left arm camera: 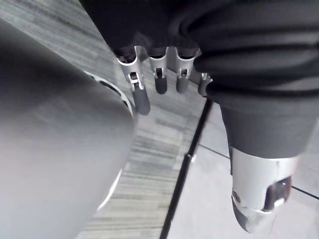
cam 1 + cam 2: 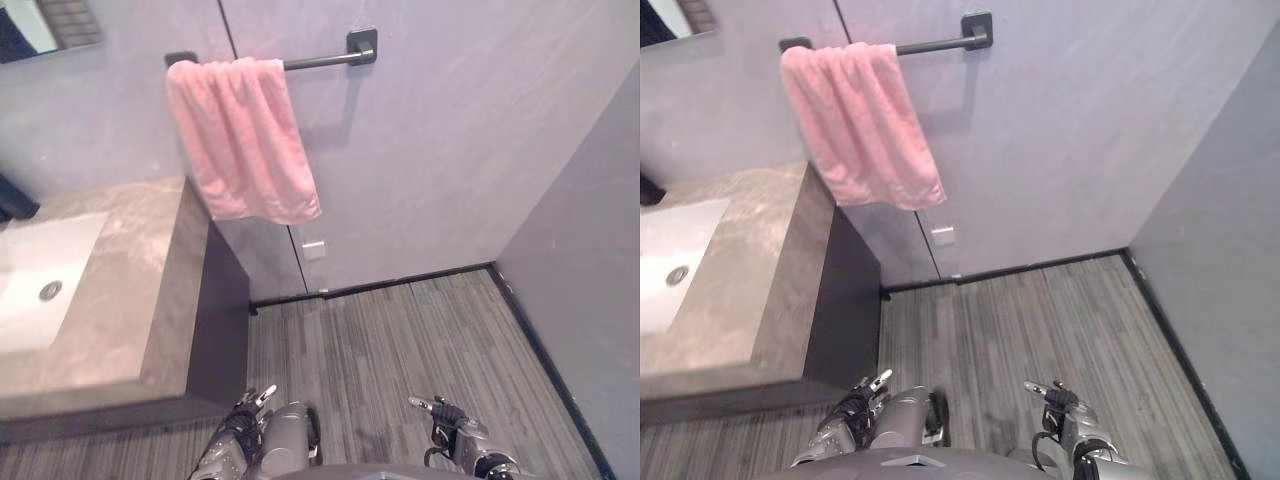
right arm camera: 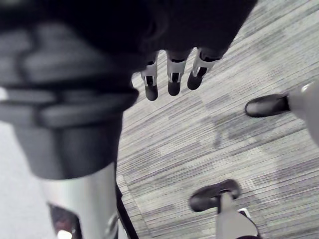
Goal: Organize washtable
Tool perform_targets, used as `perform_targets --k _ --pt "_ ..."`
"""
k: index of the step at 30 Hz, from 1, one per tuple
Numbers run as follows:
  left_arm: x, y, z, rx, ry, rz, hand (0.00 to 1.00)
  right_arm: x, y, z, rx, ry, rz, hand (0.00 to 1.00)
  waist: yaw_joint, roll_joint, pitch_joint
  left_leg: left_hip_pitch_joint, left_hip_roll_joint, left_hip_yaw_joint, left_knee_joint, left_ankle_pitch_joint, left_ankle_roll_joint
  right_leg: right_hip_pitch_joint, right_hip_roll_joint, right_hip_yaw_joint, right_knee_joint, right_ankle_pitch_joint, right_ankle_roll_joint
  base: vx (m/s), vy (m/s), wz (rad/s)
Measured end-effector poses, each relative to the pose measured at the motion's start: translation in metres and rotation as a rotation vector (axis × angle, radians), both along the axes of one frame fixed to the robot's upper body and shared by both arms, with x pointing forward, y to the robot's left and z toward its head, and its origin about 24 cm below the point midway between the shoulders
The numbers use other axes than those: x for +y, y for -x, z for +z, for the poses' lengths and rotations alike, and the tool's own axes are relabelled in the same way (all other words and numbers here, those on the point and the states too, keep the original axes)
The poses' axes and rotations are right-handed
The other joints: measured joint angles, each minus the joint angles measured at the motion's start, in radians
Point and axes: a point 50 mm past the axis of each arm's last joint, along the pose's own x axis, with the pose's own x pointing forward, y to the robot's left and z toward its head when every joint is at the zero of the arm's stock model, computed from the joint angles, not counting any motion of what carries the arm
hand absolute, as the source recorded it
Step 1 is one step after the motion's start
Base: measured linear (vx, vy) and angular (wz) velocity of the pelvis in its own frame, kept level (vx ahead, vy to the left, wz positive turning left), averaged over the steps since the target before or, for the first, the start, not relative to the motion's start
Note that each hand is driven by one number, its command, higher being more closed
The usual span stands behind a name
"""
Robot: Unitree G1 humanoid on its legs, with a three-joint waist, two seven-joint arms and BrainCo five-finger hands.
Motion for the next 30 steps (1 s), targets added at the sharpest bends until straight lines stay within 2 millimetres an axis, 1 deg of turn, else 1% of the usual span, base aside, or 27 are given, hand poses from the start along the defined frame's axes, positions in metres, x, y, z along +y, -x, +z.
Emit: perform_targets --k 1,2,3,4,5,6,7,8,9,10,11,12,13,14,15,16,17,18,19,20,21,22,23,25,26,28,30 --pt "0.000 0.003 -0.001 0.011 0.001 0.002 0.00 -0.001 0.003 -0.001 0.009 0.005 0.004 0.00 0.000 0.005 -0.003 -0.008 0.000 -0.011 0.009 0.011 0.008 0.021 0.001 0.000 0.003 -0.026 0.010 0.43 0.135 -0.11" --pt "0.007 0.007 -0.002 0.026 -0.013 0.021 0.00 0.002 0.011 -0.004 0.028 -0.006 0.001 0.00 0.000 -0.010 -0.021 -0.016 -0.029 -0.027 0.064 0.104 0.047 0.045 -0.027 0.001 0.037 -0.078 0.018 0.42 0.147 0.03" --pt "0.007 0.013 -0.003 0.045 -0.016 0.026 0.00 0.005 0.017 -0.007 0.044 -0.012 0.008 0.00 -0.003 -0.034 -0.044 -0.003 -0.061 -0.030 0.052 0.170 0.077 0.029 -0.055 0.005 0.104 -0.091 0.015 0.52 0.145 0.03" --pt "0.009 0.015 -0.004 0.055 -0.022 0.027 0.00 0.006 0.020 -0.007 0.051 -0.010 0.019 0.00 -0.002 -0.046 -0.049 0.015 -0.073 -0.019 0.035 0.181 0.082 0.009 -0.071 0.012 0.155 -0.090 0.014 0.65 0.108 -0.02" --pt "0.016 0.016 -0.004 0.065 -0.044 0.016 0.00 0.009 0.024 -0.009 0.065 -0.010 0.035 0.00 0.005 -0.076 -0.059 0.076 -0.111 0.003 -0.009 0.178 0.100 -0.050 -0.104 0.038 0.313 -0.067 0.019 0.53 0.105 -0.01" --pt "0.016 0.015 -0.004 0.069 -0.046 0.013 0.00 0.010 0.025 -0.010 0.067 -0.014 0.026 0.00 0.003 -0.079 -0.059 0.097 -0.120 0.005 -0.017 0.171 0.108 -0.068 -0.108 0.052 0.379 -0.040 0.022 0.60 0.114 0.06" --pt "0.015 0.016 -0.004 0.079 -0.047 -0.004 0.00 0.011 0.029 -0.011 0.073 -0.024 0.006 0.00 0.000 -0.079 -0.059 0.146 -0.128 0.006 -0.031 0.152 0.132 -0.115 -0.108 0.087 0.522 0.030 0.044 0.39 0.079 0.10" --pt "0.014 0.017 -0.005 0.084 -0.049 -0.014 0.00 0.012 0.031 -0.011 0.075 -0.030 -0.002 0.00 -0.002 -0.078 -0.059 0.169 -0.130 0.006 -0.039 0.141 0.139 -0.142 -0.107 0.099 0.597 0.057 0.056 0.47 0.070 0.06" --pt "0.013 0.017 -0.005 0.091 -0.052 -0.034 0.00 0.015 0.029 -0.011 0.067 -0.044 -0.005 0.00 -0.003 -0.076 -0.057 0.217 -0.130 0.006 -0.056 0.122 0.142 -0.193 -0.105 0.104 0.730 0.066 0.072 0.44 0.031 0.01" --pt "0.012 0.017 -0.005 0.094 -0.057 -0.054 0.00 0.018 0.029 -0.012 0.066 -0.046 0.011 0.00 -0.004 -0.074 -0.056 0.267 -0.130 0.000 -0.075 0.106 0.140 -0.242 -0.109 0.071 0.820 0.063 0.070 0.39 0.019 0.03" --pt "0.012 0.017 -0.006 0.098 -0.059 -0.065 0.00 0.018 0.028 -0.011 0.063 -0.041 0.018 0.00 -0.007 -0.073 -0.055 0.292 -0.130 -0.003 -0.084 0.101 0.142 -0.258 -0.116 0.045 0.843 0.059 0.069 0.21 0.000 0.08" --pt "0.015 0.006 -0.003 0.095 -0.068 -0.086 0.00 0.015 0.025 -0.010 0.051 -0.031 0.023 0.00 -0.018 -0.061 -0.051 0.352 -0.116 -0.004 -0.108 0.081 0.132 -0.287 -0.139 -0.033 0.839 0.034 0.046 0.02 0.000 0.04" --pt "0.016 0.003 -0.002 0.091 -0.073 -0.088 0.00 0.016 0.025 -0.010 0.050 -0.033 0.024 0.00 -0.019 -0.053 -0.047 0.370 -0.108 -0.005 -0.114 0.076 0.129 -0.300 -0.148 -0.060 0.816 0.012 0.043 -0.16 0.041 -0.05" --pt "0.017 0.002 -0.002 0.091 -0.071 -0.086 0.00 0.016 0.022 -0.009 0.036 -0.033 0.032 0.00 -0.018 -0.043 -0.049 0.389 -0.087 -0.006 -0.118 0.066 0.117 -0.327 -0.147 -0.091 0.713 -0.032 0.033 -0.22 0.059 -0.15" --pt "0.020 0.002 -0.001 0.076 -0.079 -0.077 0.00 0.016 0.021 -0.009 0.029 -0.031 0.033 0.00 -0.020 -0.041 -0.052 0.388 -0.074 -0.005 -0.121 0.061 0.110 -0.329 -0.137 -0.092 0.627 -0.033 0.037 -0.34 0.089 -0.12" --pt "0.024 0.002 0.000 0.059 -0.088 -0.055 0.00 0.016 0.019 -0.008 0.022 -0.028 0.033 0.00 -0.022 -0.046 -0.054 0.385 -0.062 -0.011 -0.123 0.033 0.099 -0.329 -0.117 -0.086 0.434 -0.015 0.066 -0.30 0.050 -0.01" --pt "0.026 0.003 0.001 0.049 -0.097 -0.047 0.00 0.016 0.022 -0.009 0.031 -0.025 0.035 0.00 -0.022 -0.058 -0.059 0.381 -0.065 -0.015 -0.128 0.026 0.088 -0.328 -0.120 -0.085 0.298 0.018 0.089 -0.22 -0.060 0.13" --pt "0.026 0.006 0.000 0.054 -0.097 -0.047 0.00 0.016 0.028 -0.011 0.054 -0.023 0.048 0.00 -0.021 -0.079 -0.063 0.375 -0.080 -0.029 -0.128 0.021 0.074 -0.328 -0.127 -0.073 0.183 0.074 0.093 -0.06 -0.217 0.41" --pt "0.026 0.015 -0.003 0.083 -0.095 -0.047 0.00 0.017 0.036 -0.013 0.074 -0.028 0.045 0.00 -0.027 -0.114 -0.073 0.375 -0.107 -0.056 -0.131 0.022 0.060 -0.325 -0.139 -0.052 0.160 0.160 0.103 0.05 -0.258 0.56" --pt "0.023 0.021 -0.004 0.102 -0.095 -0.051 0.00 0.016 0.036 -0.013 0.070 -0.031 0.027 0.00 -0.032 -0.104 -0.072 0.382 -0.109 -0.073 -0.139 0.027 0.050 -0.322 -0.143 -0.065 0.171 0.153 0.098 0.07 -0.271 0.70" --pt "0.017 0.024 -0.006 0.108 -0.081 -0.045 0.00 0.013 0.035 -0.012 0.070 -0.021 0.032 0.00 -0.034 -0.092 -0.080 0.393 -0.093 -0.090 -0.172 0.045 0.024 -0.320 -0.131 -0.093 0.167 0.135 0.096 0.09 -0.201 0.51" --pt "0.015 0.024 -0.006 0.107 -0.076 -0.048 0.00 0.012 0.034 -0.012 0.069 -0.017 0.036 0.00 -0.028 -0.085 -0.084 0.401 -0.086 -0.101 -0.186 0.052 0.016 -0.316 -0.123 -0.103 0.160 0.132 0.092 0.14 -0.292 0.51" --pt "0.008 0.024 -0.007 0.105 -0.060 -0.051 0.00 0.012 0.032 -0.011 0.063 -0.008 0.056 0.00 -0.021 -0.066 -0.095 0.408 -0.065 -0.120 -0.212 0.067 -0.002 -0.293 -0.099 -0.125 0.126 0.135 0.087 0.12 -0.228 0.32" --pt "0.004 0.020 -0.006 0.088 -0.057 -0.066 0.00 0.013 0.028 -0.010 0.054 -0.003 0.083 0.00 -0.013 -0.062 -0.096 0.417 -0.045 -0.129 -0.227 0.073 -0.010 -0.274 -0.077 -0.139 0.101 0.141 0.077 0.12 -0.218 0.17" --pt "0.003 0.015 -0.004 0.061 -0.061 -0.078 0.00 0.017 0.022 -0.008 0.029 0.003 0.120 0.00 -0.010 -0.063 -0.098 0.419 -0.030 -0.129 -0.233 0.073 -0.016 -0.269 -0.062 -0.142 0.093 0.144 0.073 0.12 -0.209 0.00" --pt "0.003 0.003 0.002 0.000 -0.060 -0.049 0.00 0.022 0.000 0.003 -0.082 0.010 0.140 0.00 -0.011 -0.067 -0.101 0.412 -0.019 -0.127 -0.235 0.072 -0.022 -0.273 -0.049 -0.142 0.078 0.147 0.069 0.10 -0.144 -0.08" --pt "0.001 -0.010 0.011 -0.091 -0.057 0.014 0.00 0.025 -0.035 0.030 -0.289 0.039 0.135 0.00 -0.023 -0.079 -0.107 0.402 -0.019 -0.121 -0.235 0.068 -0.025 -0.278 -0.047 -0.139 0.067 0.148 0.068 0.11 -0.056 -0.06"
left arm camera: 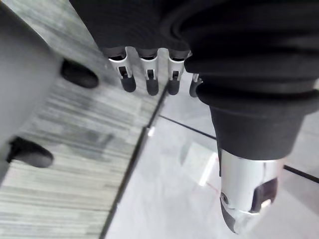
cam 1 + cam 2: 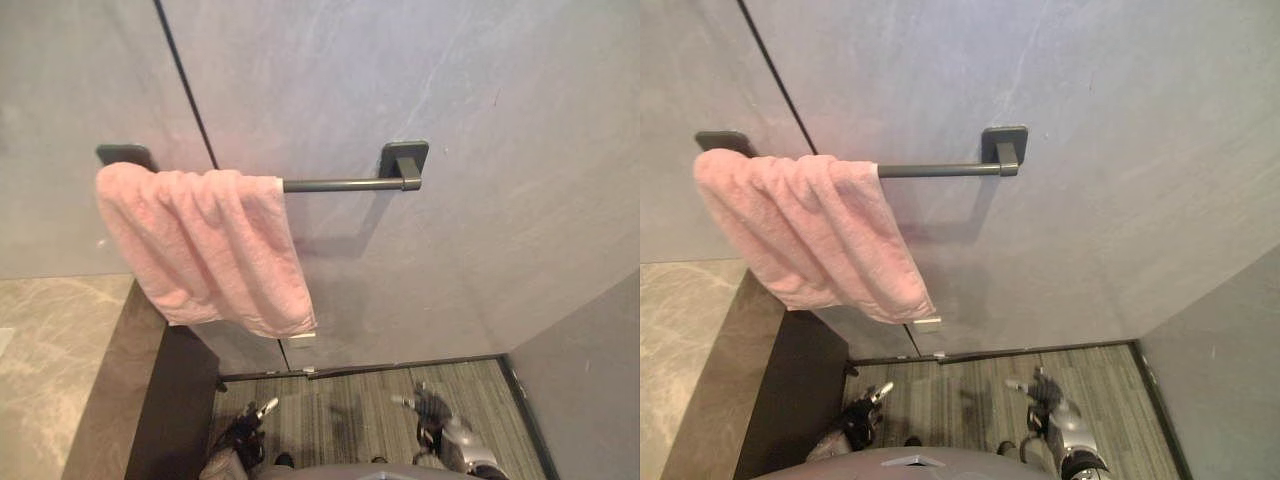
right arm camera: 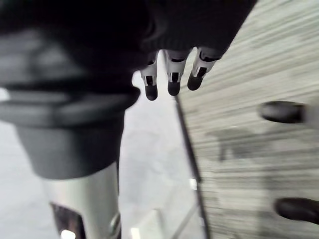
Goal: Organize washtable
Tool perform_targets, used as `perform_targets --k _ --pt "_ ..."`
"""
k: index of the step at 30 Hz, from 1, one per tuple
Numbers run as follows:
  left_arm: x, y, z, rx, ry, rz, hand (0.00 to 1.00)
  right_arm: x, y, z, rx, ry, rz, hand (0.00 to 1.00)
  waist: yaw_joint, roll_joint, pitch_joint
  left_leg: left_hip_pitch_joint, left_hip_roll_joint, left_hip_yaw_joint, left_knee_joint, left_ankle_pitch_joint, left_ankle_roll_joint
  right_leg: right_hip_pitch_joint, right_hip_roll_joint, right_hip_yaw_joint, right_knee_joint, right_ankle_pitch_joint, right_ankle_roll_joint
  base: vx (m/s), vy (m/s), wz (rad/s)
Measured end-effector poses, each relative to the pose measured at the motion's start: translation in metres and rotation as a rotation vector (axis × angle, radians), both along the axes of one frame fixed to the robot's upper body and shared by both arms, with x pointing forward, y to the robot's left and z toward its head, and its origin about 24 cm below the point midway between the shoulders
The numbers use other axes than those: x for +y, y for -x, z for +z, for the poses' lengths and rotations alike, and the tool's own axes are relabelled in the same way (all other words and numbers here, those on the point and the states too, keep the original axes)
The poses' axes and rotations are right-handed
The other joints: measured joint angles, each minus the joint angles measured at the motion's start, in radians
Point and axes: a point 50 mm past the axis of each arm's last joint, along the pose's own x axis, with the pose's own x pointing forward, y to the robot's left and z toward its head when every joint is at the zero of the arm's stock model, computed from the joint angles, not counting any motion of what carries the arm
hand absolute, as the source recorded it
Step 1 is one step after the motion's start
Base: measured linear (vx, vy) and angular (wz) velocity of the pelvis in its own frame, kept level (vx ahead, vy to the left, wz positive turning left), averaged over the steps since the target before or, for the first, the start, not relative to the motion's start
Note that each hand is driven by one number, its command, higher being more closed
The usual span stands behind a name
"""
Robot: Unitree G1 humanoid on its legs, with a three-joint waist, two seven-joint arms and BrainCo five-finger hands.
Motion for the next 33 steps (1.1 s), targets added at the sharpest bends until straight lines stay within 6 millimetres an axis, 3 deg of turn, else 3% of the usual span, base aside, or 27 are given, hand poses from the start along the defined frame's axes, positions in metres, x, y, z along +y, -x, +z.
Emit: perform_targets --k 1,3,5,6,8,12,15,16,22,24,33 --pt "-0.001 -0.005 0.004 -0.031 -0.004 0.009 0.00 0.000 -0.009 0.009 -0.057 0.002 -0.006 0.00 -0.001 -0.003 -0.002 -0.001 -0.002 0.002 0.000 -0.002 0.000 -0.001 -0.001 0.001 -0.001 0.000 0.000 0.11 0.001 -0.05" --pt "0.002 -0.019 0.016 -0.118 -0.017 0.045 0.00 0.002 -0.040 0.046 -0.279 0.009 -0.019 0.00 0.001 -0.009 -0.006 -0.002 -0.008 0.013 0.000 -0.008 0.006 -0.004 -0.005 0.009 -0.005 0.004 0.005 0.09 0.030 -0.07" --pt "0.007 -0.026 0.024 -0.167 -0.034 0.078 0.00 0.008 -0.056 0.069 -0.403 0.017 0.005 0.00 0.009 -0.011 -0.007 -0.003 -0.012 0.022 0.001 -0.012 0.010 -0.008 -0.006 0.023 -0.011 0.014 0.006 0.06 0.044 -0.17" --pt "0.014 -0.030 0.032 -0.217 -0.058 0.113 0.00 0.017 -0.067 0.090 -0.507 0.012 0.040 0.00 0.011 -0.015 -0.012 -0.009 -0.018 0.026 0.003 -0.014 0.014 -0.008 -0.009 0.028 -0.031 0.023 0.008 0.05 0.043 -0.15" --pt "0.020 -0.032 0.040 -0.262 -0.079 0.138 0.00 0.025 -0.072 0.106 -0.588 0.003 0.072 0.00 0.013 -0.020 -0.015 -0.018 -0.024 0.025 0.010 -0.016 0.016 -0.009 -0.016 0.026 -0.036 0.025 0.010 0.03 0.032 0.00" --pt "0.035 -0.030 0.058 -0.340 -0.127 0.215 0.00 0.039 -0.076 0.123 -0.661 -0.009 0.137 0.00 0.013 -0.021 -0.016 -0.042 -0.034 0.019 0.036 -0.024 0.024 -0.013 -0.027 0.029 -0.041 0.032 0.014 -0.05 0.035 0.02" --pt "0.042 -0.031 0.069 -0.393 -0.147 0.257 0.00 0.057 -0.090 0.153 -0.781 -0.019 0.219 0.00 0.025 -0.017 -0.016 -0.058 -0.035 0.006 0.059 -0.027 0.027 -0.012 -0.027 0.027 -0.057 0.052 0.009 -0.10 0.021 0.05" --pt "0.043 -0.031 0.070 -0.399 -0.141 0.270 0.00 0.057 -0.090 0.151 -0.773 -0.018 0.222 0.00 0.026 -0.017 -0.016 -0.058 -0.035 0.002 0.061 -0.027 0.027 -0.010 -0.026 0.026 -0.057 0.053 0.008 -0.12 0.012 0.07" --pt "0.042 -0.031 0.079 -0.440 -0.131 0.308 0.00 0.080 -0.111 0.182 -0.884 -0.012 0.350 0.00 0.039 0.008 -0.027 -0.090 -0.028 -0.031 0.055 -0.017 0.020 -0.014 -0.024 0.001 -0.065 0.060 -0.003 -0.10 0.000 0.14" --pt "0.039 -0.032 0.081 -0.456 -0.111 0.325 0.00 0.096 -0.116 0.196 -0.931 -0.057 0.402 0.00 0.051 0.013 -0.031 -0.089 -0.019 -0.040 0.039 -0.003 0.013 -0.014 -0.013 -0.009 -0.067 0.062 -0.007 -0.05 -0.051 0.14" --pt "0.026 -0.037 0.084 -0.477 -0.071 0.308 0.00 0.140 -0.120 0.223 -1.023 -0.089 0.607 0.00 0.087 0.017 -0.036 -0.089 -0.003 -0.062 0.018 0.038 -0.004 -0.015 0.006 -0.041 -0.075 0.067 -0.023 0.01 -0.036 0.09"
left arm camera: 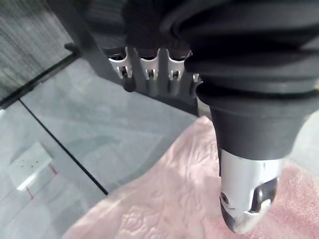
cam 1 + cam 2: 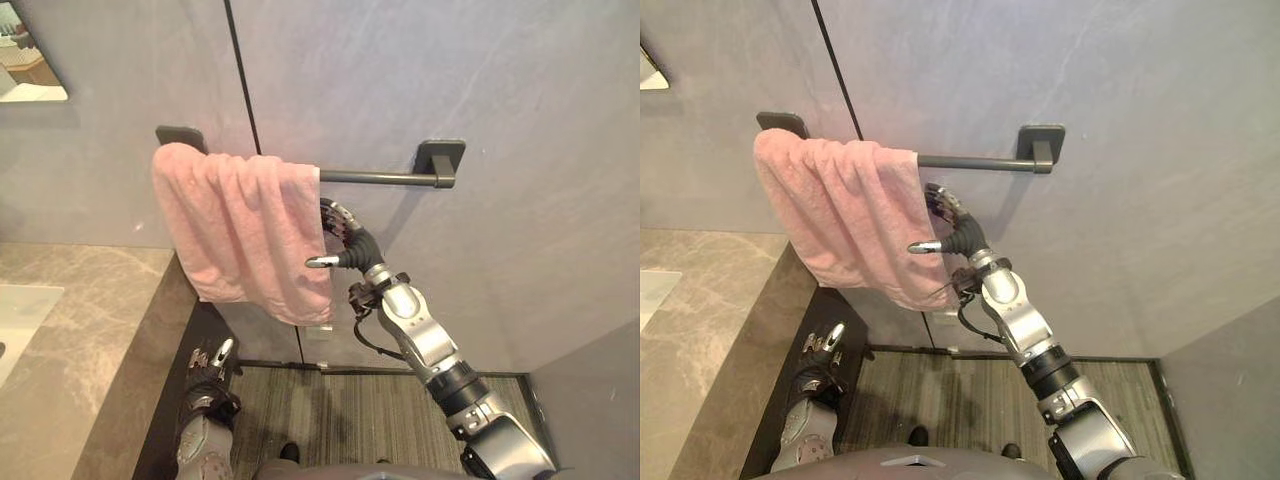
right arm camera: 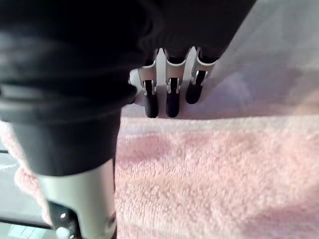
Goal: Organize washtable
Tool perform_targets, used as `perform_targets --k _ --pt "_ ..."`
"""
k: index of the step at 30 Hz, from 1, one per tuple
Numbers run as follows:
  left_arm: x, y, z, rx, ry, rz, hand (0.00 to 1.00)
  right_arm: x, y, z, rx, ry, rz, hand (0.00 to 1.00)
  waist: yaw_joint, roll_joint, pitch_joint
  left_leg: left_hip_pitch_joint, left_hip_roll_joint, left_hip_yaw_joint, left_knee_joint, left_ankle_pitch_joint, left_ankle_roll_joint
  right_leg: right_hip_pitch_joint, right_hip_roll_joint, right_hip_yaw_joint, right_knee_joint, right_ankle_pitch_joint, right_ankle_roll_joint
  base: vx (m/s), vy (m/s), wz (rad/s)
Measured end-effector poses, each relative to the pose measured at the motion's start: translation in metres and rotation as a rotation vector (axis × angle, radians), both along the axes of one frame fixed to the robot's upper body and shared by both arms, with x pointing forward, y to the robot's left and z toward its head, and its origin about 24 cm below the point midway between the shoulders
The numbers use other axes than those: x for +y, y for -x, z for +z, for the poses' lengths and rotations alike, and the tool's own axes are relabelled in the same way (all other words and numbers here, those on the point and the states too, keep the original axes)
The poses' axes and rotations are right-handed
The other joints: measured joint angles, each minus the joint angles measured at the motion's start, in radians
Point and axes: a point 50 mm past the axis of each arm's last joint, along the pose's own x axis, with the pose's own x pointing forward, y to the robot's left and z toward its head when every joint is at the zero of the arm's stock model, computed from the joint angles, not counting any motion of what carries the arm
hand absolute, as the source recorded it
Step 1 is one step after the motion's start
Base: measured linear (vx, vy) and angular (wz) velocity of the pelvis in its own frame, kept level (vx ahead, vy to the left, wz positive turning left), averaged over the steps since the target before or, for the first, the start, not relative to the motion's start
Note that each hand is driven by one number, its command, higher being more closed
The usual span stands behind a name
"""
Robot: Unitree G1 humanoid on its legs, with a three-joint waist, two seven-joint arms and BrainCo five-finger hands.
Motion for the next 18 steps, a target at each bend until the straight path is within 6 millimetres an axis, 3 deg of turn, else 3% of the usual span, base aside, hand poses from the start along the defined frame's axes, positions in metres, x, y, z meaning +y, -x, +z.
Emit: perform_targets --k 5,6,18 --pt "-0.005 -0.004 0.003 -0.019 0.002 -0.020 0.00 0.018 -0.006 -0.002 0.025 0.022 0.049 0.00 0.008 0.000 0.000 -0.001 0.000 -0.001 0.000 0.000 0.000 0.005 0.002 0.000 -0.006 0.002 -0.002 0.00 0.000 0.00" --pt "-0.005 -0.004 0.003 -0.019 0.003 -0.021 0.00 0.024 -0.005 -0.004 0.048 0.014 0.069 1.00 0.010 -0.001 0.000 -0.001 0.001 -0.001 -0.001 0.000 0.000 0.012 0.004 -0.001 -0.016 0.007 -0.003 0.00 0.000 0.00" --pt "-0.004 -0.012 0.016 -0.092 0.005 -0.010 0.00 0.033 -0.009 -0.014 0.098 0.068 0.094 1.00 0.036 -0.001 0.000 -0.002 0.016 -0.009 -0.018 0.003 -0.007 0.018 0.020 -0.015 -0.031 0.007 -0.006 -0.01 -0.005 0.03"
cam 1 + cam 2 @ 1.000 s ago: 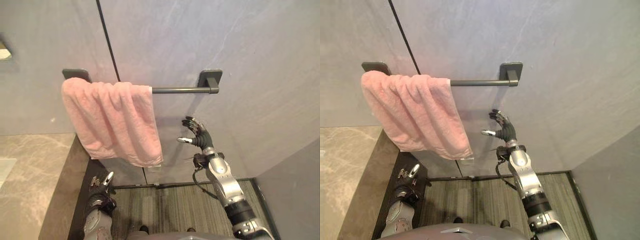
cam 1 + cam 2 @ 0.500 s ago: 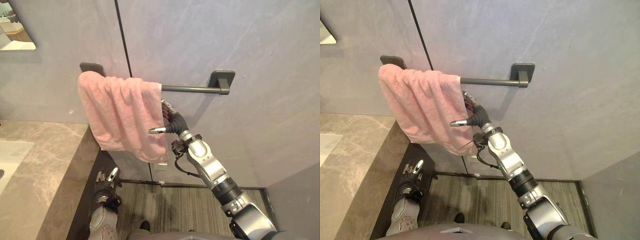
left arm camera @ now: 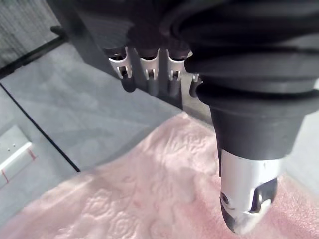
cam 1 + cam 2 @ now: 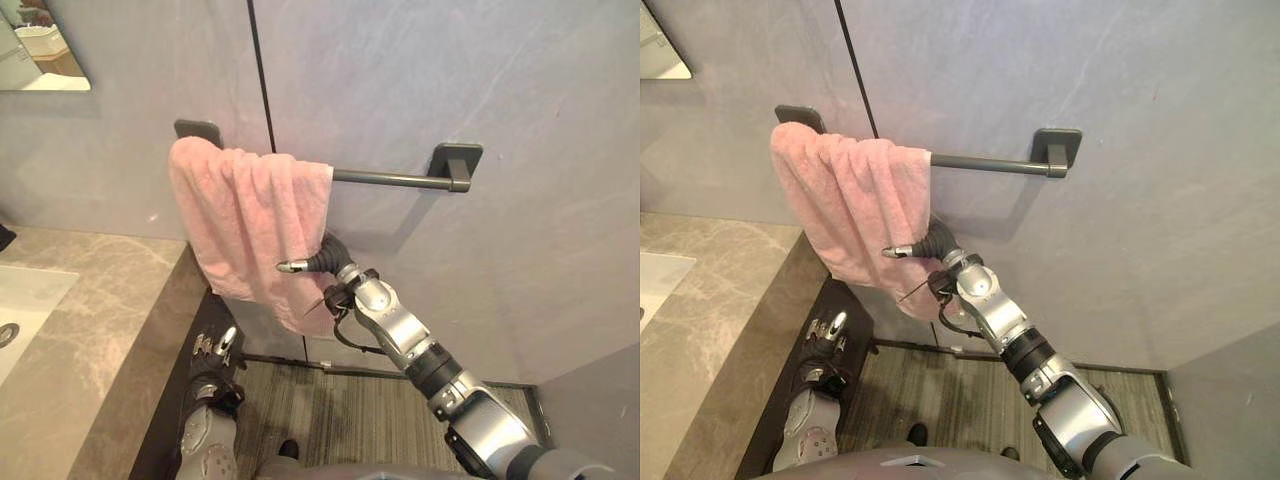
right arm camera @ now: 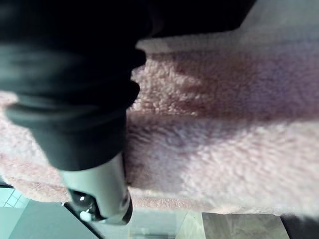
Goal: Organize washtable
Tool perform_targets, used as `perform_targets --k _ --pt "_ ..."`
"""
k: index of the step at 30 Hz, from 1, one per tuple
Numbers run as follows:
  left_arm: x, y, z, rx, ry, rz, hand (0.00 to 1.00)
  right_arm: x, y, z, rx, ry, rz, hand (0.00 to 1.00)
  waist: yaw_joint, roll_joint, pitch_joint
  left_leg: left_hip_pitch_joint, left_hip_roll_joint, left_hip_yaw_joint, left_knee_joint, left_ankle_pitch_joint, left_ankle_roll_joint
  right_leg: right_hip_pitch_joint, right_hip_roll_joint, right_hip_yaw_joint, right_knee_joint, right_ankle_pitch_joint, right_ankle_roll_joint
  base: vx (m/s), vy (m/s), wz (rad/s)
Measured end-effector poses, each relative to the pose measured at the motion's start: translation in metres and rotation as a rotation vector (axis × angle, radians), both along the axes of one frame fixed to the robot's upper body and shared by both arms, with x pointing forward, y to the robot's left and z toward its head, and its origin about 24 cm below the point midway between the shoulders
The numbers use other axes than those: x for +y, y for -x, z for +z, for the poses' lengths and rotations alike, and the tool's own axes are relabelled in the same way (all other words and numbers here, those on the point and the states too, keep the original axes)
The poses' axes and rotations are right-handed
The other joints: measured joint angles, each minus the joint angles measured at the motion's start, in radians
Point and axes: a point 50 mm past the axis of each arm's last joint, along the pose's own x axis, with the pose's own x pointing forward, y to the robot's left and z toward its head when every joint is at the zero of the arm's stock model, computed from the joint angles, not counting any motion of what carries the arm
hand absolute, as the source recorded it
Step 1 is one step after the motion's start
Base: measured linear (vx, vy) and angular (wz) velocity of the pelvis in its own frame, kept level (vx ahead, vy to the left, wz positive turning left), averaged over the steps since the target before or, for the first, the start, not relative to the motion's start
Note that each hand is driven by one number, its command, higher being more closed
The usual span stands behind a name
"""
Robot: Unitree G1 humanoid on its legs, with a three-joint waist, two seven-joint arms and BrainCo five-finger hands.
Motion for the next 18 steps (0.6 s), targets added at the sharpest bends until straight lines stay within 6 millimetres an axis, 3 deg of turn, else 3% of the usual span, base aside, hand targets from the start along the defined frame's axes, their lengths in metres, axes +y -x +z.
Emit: perform_targets --k 7,18 --pt "0.006 -0.012 0.028 -0.127 -0.039 0.021 0.00 -0.003 -0.004 0.005 -0.011 -0.011 -0.018 1.00 -0.001 0.000 0.000 0.003 0.002 0.018 0.000 0.000 -0.002 -0.006 0.002 0.016 0.000 -0.001 -0.003 0.01 -0.001 -0.06" --pt "0.033 -0.021 0.069 -0.276 -0.190 0.119 0.00 -0.036 -0.003 -0.004 0.028 -0.098 -0.148 1.00 -0.008 0.002 0.001 0.024 0.004 0.069 0.000 -0.016 0.001 -0.017 0.001 0.060 0.008 0.001 -0.005 0.01 0.007 -0.13"
